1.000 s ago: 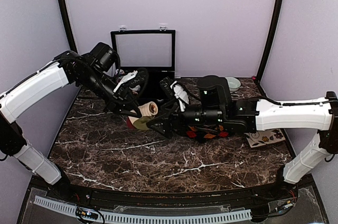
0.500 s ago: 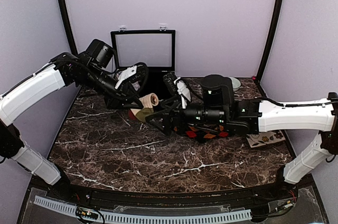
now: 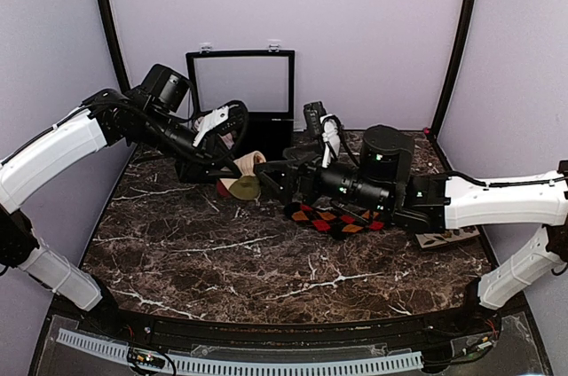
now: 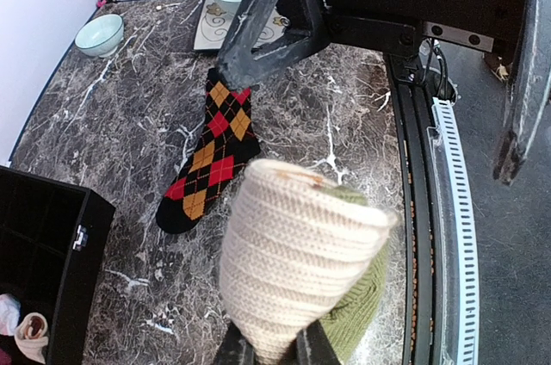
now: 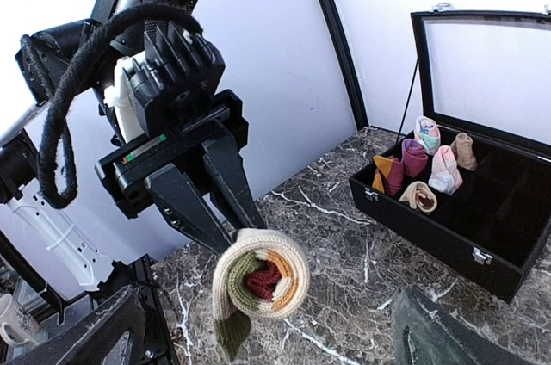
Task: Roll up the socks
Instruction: Adjust the sock.
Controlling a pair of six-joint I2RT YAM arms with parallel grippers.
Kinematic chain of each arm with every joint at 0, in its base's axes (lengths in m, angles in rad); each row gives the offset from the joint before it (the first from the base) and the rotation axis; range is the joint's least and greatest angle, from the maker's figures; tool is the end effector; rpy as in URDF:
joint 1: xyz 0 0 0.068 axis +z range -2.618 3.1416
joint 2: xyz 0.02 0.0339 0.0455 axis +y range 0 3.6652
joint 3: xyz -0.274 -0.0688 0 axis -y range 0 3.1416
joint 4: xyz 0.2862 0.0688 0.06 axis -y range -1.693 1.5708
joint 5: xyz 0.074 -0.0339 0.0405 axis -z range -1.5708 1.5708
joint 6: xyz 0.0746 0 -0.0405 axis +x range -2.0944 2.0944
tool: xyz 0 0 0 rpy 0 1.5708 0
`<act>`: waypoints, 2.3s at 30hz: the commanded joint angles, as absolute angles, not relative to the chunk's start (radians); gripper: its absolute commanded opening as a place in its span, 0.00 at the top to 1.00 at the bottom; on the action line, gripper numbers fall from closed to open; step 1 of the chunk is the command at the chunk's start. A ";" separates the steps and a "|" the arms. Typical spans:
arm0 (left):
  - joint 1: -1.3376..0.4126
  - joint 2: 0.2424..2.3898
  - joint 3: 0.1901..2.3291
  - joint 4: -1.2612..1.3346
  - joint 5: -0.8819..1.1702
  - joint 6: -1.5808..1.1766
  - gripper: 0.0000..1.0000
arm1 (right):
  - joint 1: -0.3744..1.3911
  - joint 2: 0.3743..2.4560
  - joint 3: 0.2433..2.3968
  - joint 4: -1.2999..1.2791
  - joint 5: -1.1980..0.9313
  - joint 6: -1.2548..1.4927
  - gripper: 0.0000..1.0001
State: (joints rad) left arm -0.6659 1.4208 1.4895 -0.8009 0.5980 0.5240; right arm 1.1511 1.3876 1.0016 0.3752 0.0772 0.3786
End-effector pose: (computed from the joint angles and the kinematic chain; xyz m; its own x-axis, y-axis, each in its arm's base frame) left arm 0.2582 -0.2563 0.3732 -0.0350 0.5533 -0.8322 0.9902 0.1321 0.0462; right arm 0.1708 0.3686 0.3291 -0.3290 0.1670 -0.9294 -0.8152 0.4466 0.3688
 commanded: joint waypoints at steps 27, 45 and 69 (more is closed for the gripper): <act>-0.667 1.466 1.622 -1.075 0.955 0.630 1.00 | 1.112 1.467 1.112 0.358 -0.283 0.259 0.66; -0.667 1.413 1.572 -0.918 0.835 0.505 0.57 | 1.148 1.490 1.159 0.347 -0.065 0.235 1.00; -0.723 1.260 1.317 -0.681 0.469 0.607 0.47 | 1.285 1.611 1.259 0.375 0.315 0.168 1.00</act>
State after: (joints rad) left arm -0.6834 1.3281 1.3933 -0.7979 0.6655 0.5823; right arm 1.2804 1.5894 1.2240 0.3092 0.2466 0.0975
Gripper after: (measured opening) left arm 0.538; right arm 0.092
